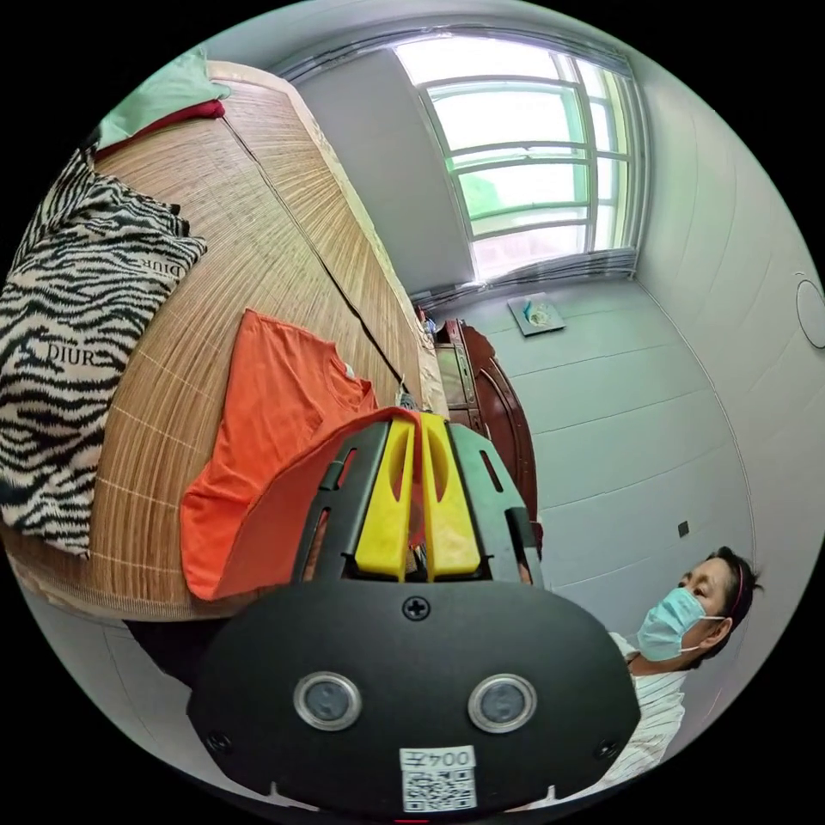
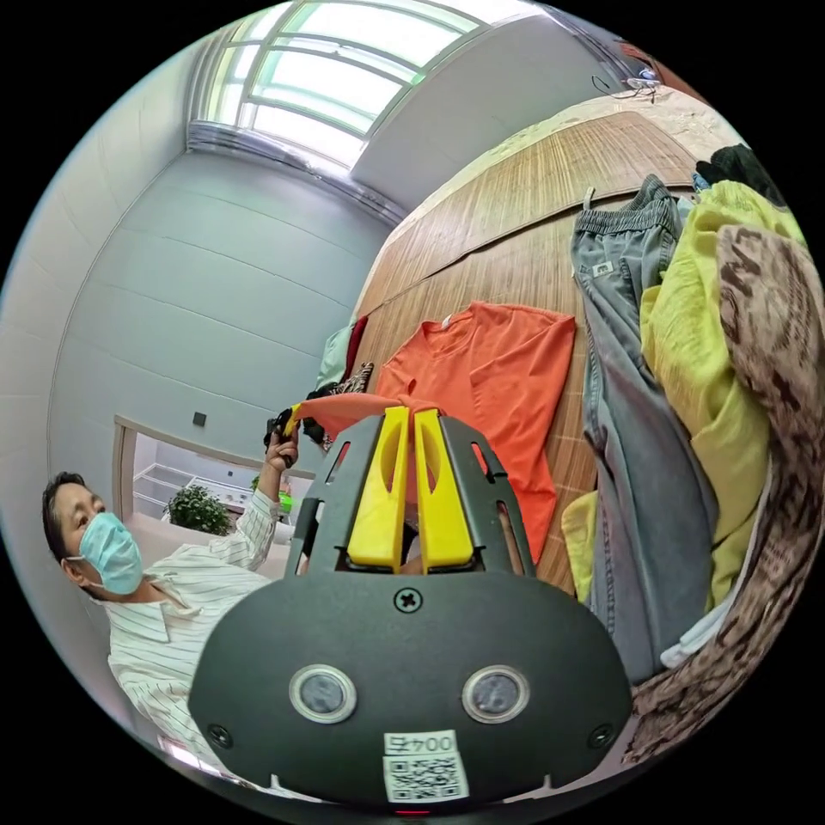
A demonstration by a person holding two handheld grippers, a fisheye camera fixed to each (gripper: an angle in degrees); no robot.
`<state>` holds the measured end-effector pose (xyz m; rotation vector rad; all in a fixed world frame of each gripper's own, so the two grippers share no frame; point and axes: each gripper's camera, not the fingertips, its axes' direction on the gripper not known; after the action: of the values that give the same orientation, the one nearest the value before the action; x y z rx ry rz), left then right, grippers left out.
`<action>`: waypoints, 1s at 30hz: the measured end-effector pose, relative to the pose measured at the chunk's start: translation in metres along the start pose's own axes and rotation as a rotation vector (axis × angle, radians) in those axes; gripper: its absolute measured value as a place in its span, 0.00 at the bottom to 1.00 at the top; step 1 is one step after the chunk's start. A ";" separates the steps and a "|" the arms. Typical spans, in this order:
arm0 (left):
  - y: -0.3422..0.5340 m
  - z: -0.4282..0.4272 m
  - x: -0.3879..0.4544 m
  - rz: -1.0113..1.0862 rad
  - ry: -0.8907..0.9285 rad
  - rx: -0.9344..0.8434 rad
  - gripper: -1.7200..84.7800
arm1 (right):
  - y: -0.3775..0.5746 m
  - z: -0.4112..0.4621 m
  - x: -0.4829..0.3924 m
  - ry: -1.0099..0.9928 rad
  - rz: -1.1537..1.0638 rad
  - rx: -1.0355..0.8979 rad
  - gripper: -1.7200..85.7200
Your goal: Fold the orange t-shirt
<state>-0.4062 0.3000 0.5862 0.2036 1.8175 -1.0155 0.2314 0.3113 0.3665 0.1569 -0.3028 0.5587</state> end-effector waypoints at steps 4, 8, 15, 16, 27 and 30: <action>-0.041 0.029 -0.012 -0.034 -0.036 0.002 0.04 | -0.052 0.023 0.027 0.024 0.042 -0.022 0.01; -0.083 0.063 -0.026 -0.067 -0.056 0.003 0.04 | -0.087 0.042 0.050 0.038 0.076 -0.035 0.01; -0.138 0.123 -0.077 -0.223 -0.063 -0.004 0.07 | -0.141 0.102 0.107 0.048 0.211 -0.081 0.03; -0.140 0.127 -0.082 -0.245 -0.060 0.003 0.07 | -0.149 0.114 0.116 0.060 0.242 -0.085 0.04; -0.149 0.135 -0.077 -0.172 -0.132 0.399 0.09 | -0.189 0.154 0.079 0.466 0.219 0.041 0.07; -0.142 0.146 -0.051 -0.012 -0.292 0.326 0.07 | -0.183 0.153 0.054 0.657 0.165 0.098 0.07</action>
<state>-0.3598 0.1209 0.6848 0.2288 1.3872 -1.2772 0.3378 0.1506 0.5165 0.0365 0.3538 0.7560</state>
